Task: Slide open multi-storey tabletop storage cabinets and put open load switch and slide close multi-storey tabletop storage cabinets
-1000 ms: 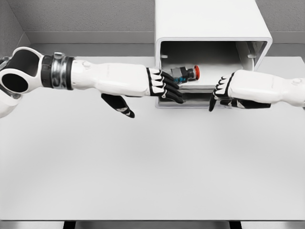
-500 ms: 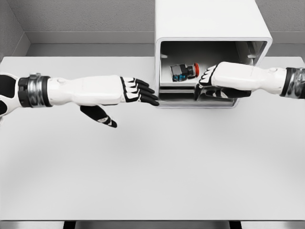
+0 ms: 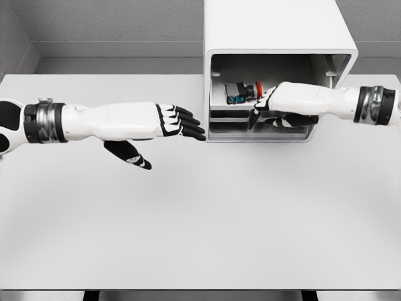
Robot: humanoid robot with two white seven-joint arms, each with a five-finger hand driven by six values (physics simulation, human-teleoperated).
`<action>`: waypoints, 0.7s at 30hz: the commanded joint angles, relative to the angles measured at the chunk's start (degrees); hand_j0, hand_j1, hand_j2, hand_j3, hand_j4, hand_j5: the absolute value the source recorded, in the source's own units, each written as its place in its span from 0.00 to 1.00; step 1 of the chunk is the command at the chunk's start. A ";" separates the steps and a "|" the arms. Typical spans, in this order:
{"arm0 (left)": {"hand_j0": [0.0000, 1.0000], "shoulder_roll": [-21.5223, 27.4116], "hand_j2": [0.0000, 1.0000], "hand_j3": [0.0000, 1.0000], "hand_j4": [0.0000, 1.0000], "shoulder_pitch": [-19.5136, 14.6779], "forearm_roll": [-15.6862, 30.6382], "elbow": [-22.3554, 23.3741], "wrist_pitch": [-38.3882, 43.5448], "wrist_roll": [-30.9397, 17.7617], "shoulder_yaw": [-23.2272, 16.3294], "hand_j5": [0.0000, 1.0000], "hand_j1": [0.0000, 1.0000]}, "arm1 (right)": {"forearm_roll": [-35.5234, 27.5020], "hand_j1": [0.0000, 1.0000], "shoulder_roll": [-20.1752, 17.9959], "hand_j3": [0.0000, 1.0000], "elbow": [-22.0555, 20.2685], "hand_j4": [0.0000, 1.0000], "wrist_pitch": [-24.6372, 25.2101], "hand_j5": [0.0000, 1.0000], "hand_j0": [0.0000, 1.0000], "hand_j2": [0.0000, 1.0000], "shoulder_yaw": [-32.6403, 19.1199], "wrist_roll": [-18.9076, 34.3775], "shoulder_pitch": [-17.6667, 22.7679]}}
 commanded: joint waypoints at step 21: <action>1.00 0.09 1.00 1.00 1.00 0.70 0.37 -0.22 0.17 0.03 -0.31 1.00 1.00 | 0.38 1.00 -8.65 1.00 -17.57 1.00 0.13 1.00 1.00 1.00 -7.20 -0.01 10.81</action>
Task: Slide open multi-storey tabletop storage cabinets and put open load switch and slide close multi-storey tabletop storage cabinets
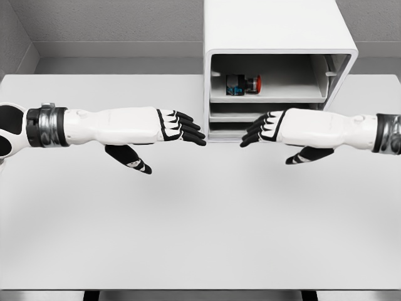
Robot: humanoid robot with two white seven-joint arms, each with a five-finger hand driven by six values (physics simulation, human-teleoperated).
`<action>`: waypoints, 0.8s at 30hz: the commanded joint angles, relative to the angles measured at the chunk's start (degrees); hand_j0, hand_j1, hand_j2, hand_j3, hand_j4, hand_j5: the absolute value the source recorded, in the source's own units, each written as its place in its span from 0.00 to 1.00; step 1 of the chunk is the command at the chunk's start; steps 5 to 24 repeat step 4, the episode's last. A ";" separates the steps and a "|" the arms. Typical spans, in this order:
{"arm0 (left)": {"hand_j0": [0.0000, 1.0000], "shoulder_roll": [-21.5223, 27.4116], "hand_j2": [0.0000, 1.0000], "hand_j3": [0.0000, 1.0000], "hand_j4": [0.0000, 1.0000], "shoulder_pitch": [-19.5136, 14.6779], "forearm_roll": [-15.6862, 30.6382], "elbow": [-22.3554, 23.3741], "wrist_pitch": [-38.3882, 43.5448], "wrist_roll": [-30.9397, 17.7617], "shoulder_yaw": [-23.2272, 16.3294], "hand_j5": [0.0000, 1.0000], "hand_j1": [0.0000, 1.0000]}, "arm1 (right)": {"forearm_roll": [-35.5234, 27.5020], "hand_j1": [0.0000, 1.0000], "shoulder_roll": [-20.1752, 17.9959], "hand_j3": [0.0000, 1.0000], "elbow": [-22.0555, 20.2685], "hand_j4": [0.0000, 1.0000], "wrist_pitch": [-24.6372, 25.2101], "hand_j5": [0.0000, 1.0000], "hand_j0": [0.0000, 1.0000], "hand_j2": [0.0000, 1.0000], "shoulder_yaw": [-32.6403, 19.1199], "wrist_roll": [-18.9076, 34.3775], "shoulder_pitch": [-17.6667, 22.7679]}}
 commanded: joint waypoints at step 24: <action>1.00 0.03 1.00 1.00 1.00 0.00 0.42 0.02 0.17 0.03 0.03 1.00 1.00 | -0.40 1.00 -0.35 1.00 -0.64 1.00 0.16 1.00 1.00 1.00 -0.28 -0.03 0.00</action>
